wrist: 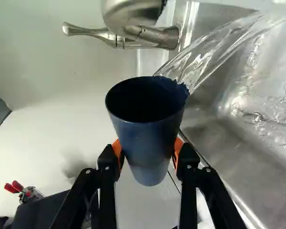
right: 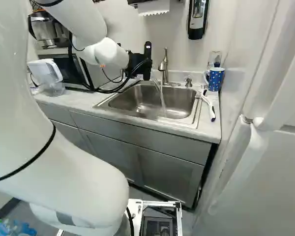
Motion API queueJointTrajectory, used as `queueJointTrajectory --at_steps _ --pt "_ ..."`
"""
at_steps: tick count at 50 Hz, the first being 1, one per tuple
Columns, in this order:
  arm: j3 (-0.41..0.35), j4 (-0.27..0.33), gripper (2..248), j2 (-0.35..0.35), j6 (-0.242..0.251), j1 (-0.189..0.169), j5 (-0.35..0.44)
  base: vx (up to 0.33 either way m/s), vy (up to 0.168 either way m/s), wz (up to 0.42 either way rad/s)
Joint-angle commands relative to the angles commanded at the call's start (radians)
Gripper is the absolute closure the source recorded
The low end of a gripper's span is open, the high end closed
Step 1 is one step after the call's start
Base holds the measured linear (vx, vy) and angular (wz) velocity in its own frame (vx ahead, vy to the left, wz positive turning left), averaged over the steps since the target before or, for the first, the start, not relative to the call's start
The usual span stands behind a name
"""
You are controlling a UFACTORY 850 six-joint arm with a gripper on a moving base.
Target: Rinse the cup and place it in the tray
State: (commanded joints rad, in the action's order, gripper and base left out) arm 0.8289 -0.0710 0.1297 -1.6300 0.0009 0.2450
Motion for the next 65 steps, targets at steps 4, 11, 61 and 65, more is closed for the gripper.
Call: queueJointTrajectory --at_steps 4,11,61,65 --pt "0.000 0.000 129 0.000 -0.042 0.000 0.000 0.000 0.000 0.000" --pt "0.000 0.000 129 0.000 -0.116 0.000 0.000 0.000 0.000 0.000" --pt "0.000 0.000 129 0.000 -0.158 0.000 0.000 0.000 0.000 0.000" --pt "0.000 0.000 129 0.000 -0.158 0.000 0.000 0.000 0.000 0.000"
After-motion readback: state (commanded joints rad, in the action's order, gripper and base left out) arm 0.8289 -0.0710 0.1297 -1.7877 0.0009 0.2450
